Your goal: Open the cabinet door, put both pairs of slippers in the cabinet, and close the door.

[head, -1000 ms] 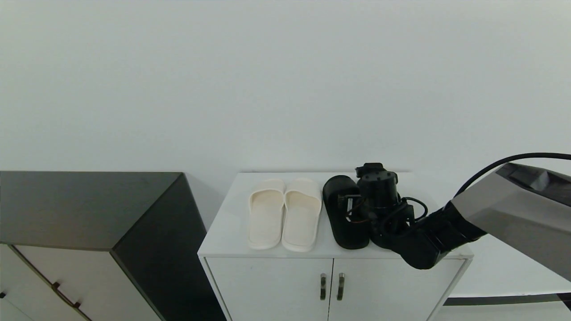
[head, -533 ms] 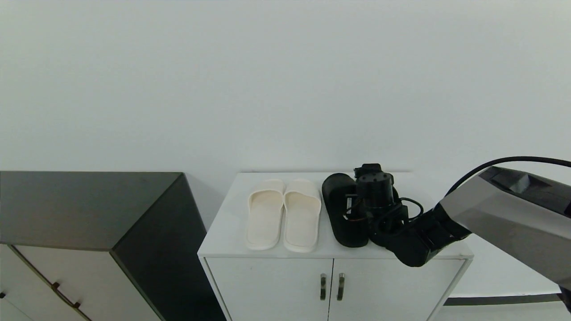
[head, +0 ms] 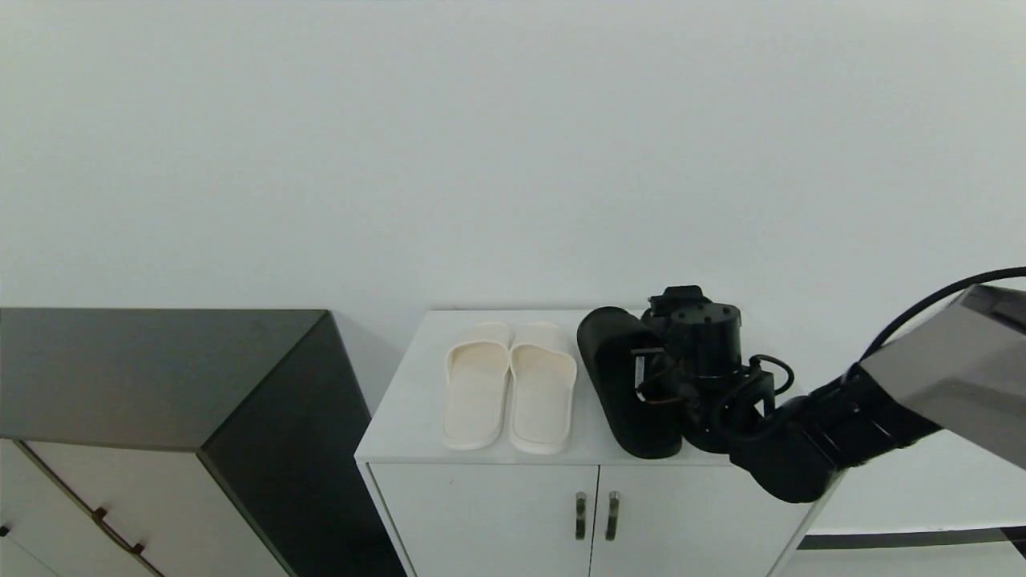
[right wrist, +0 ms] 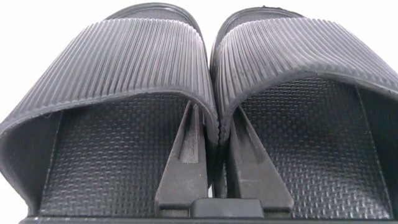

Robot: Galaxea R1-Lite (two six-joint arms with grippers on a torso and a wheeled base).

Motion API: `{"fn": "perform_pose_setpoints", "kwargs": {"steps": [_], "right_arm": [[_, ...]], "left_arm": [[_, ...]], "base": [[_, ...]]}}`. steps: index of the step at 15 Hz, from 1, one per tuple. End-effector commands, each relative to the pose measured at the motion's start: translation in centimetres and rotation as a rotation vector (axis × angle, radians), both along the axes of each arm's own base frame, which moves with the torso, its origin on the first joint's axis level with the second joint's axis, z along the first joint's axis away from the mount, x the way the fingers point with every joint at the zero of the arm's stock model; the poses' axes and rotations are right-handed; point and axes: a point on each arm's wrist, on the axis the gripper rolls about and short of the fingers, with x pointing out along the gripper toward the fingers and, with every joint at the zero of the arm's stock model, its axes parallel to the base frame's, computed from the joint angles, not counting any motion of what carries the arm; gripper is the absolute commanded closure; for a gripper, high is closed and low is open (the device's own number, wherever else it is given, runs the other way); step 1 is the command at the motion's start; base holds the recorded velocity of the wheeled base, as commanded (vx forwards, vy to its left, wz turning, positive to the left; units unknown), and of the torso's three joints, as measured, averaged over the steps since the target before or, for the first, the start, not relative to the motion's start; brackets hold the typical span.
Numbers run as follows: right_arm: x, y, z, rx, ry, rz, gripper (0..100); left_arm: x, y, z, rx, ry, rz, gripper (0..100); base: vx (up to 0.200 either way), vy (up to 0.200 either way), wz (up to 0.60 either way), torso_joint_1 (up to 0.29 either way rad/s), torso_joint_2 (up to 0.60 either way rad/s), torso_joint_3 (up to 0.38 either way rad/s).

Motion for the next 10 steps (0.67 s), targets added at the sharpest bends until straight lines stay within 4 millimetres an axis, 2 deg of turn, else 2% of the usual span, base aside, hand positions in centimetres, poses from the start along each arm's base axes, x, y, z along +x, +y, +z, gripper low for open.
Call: {"fn": "perform_pose_setpoints", "kwargs": {"steps": [1, 2, 3, 5, 8, 10], "right_arm": [[-4.9, -1.4, 3.2, 0.037, -0.015, 0.129, 100], [-7.2, -2.2, 4.1, 0.052, -0.008, 0.216, 100], [-8.6, -2.8, 4.5, 0.059, -0.004, 0.263, 100], [-12.6, -4.3, 5.3, 0.073, 0.021, 0.408, 100], [-15.3, -4.5, 5.2, 0.021, 0.123, 0.507, 100], [-15.5, -4.5, 5.3, 0.020, 0.129, 0.515, 100]], "left_arm": [[0.0, 0.0, 0.0, 0.000, 0.000, 0.000, 100], [0.0, 0.0, 0.0, 0.000, 0.000, 0.000, 100], [0.0, 0.0, 0.0, 0.000, 0.000, 0.000, 100], [0.0, 0.0, 0.0, 0.000, 0.000, 0.000, 100], [0.0, 0.0, 0.0, 0.000, 0.000, 0.000, 100], [0.0, 0.0, 0.0, 0.000, 0.000, 0.000, 100]], "base": [[0.000, 0.000, 0.00, 0.000, 0.00, 0.000], [0.000, 0.000, 0.00, 0.000, 0.00, 0.000], [0.000, 0.000, 0.00, 0.000, 0.00, 0.000], [0.000, 0.000, 0.00, 0.000, 0.00, 0.000], [0.000, 0.000, 0.00, 0.000, 0.00, 0.000], [0.000, 0.000, 0.00, 0.000, 0.00, 0.000]]}}
